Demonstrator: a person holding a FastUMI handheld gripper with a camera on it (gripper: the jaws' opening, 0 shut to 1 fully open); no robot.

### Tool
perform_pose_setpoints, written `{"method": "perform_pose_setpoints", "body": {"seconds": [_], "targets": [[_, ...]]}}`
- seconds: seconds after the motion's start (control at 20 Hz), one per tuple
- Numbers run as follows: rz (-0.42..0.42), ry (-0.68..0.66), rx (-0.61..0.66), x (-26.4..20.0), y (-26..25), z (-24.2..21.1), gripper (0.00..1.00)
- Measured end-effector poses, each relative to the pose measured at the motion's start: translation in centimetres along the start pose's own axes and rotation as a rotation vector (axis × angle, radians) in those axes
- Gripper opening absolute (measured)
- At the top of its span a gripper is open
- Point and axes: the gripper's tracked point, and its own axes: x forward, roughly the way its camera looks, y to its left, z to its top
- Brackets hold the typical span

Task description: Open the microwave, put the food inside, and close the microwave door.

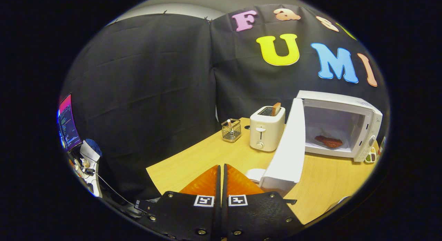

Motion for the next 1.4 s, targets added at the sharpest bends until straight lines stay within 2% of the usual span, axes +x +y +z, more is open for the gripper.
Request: {"method": "perform_pose_setpoints", "body": {"seconds": [0.4,1.4], "targets": [[-0.056,0.004,-0.004,-2.7,-5.1,-0.9,0.01],[-0.306,0.007,0.078,-6.1,-23.6,-0.1,0.01]]}}
